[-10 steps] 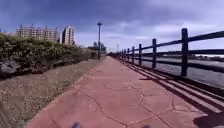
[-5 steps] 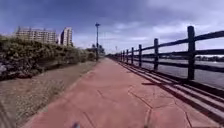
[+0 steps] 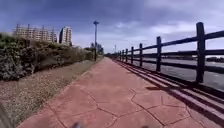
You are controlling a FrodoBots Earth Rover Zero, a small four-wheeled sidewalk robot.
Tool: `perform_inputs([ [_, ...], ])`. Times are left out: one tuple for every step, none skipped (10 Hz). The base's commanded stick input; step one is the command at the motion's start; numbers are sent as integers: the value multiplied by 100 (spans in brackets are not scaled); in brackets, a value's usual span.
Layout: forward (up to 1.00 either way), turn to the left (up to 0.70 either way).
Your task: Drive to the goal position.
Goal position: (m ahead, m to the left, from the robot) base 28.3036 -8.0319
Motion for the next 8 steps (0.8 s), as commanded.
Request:
perform_inputs([
  [70, 35],
  [70, 35],
  [70, 35],
  [70, 35],
  [70, 35],
  [70, 0],
  [70, 0],
  [70, 0],
])
